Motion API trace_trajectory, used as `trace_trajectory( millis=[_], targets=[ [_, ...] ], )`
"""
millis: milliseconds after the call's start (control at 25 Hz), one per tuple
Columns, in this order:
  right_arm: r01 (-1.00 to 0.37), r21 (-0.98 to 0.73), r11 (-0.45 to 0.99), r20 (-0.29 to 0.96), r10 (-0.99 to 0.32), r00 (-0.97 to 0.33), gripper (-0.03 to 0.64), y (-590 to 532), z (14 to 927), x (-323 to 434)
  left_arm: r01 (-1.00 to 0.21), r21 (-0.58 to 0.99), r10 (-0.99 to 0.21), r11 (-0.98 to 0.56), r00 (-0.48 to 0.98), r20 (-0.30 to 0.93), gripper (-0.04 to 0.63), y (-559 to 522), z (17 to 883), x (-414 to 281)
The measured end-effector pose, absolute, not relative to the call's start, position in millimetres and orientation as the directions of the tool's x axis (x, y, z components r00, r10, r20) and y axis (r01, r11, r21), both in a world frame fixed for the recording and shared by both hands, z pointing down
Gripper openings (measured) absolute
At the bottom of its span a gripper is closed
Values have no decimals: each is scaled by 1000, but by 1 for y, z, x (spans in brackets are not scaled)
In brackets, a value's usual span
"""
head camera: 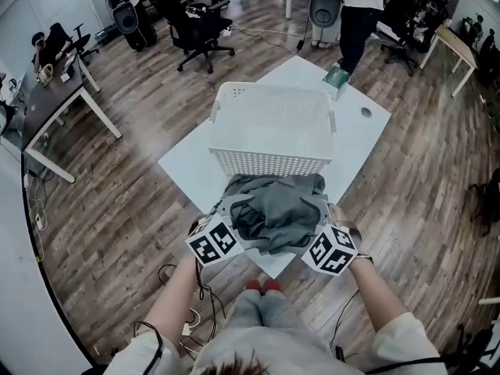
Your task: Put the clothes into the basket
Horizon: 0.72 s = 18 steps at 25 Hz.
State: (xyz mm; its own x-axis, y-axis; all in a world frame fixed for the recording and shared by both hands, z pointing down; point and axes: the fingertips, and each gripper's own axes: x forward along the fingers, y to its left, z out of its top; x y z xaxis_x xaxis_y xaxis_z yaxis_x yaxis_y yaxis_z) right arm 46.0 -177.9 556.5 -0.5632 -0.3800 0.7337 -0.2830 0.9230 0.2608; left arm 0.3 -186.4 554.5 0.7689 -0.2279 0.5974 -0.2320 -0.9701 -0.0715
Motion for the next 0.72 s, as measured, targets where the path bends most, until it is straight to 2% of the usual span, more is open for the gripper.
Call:
trace_trajectory(
  millis=[120, 440, 600, 720],
  targets=[
    [-218, 237, 947, 808, -317, -497, 518, -195, 585, 49, -163, -53, -154, -985, 709, 688, 471, -197, 590, 6],
    [-121, 158, 980, 927, -190, -324, 543, -221, 657, 64, -105, -4, -63, -994, 572, 818, 474, -224, 659, 8],
    [-116, 107, 987, 939, -139, -313, 548, -224, 680, 58, -76, 20, -25, -997, 543, 840, 474, -224, 689, 10],
    [-104, 55, 993, 935, -87, -345, 548, -225, 685, 55, -85, 30, -26, -996, 590, 807, 476, -227, 696, 13]
  ],
)
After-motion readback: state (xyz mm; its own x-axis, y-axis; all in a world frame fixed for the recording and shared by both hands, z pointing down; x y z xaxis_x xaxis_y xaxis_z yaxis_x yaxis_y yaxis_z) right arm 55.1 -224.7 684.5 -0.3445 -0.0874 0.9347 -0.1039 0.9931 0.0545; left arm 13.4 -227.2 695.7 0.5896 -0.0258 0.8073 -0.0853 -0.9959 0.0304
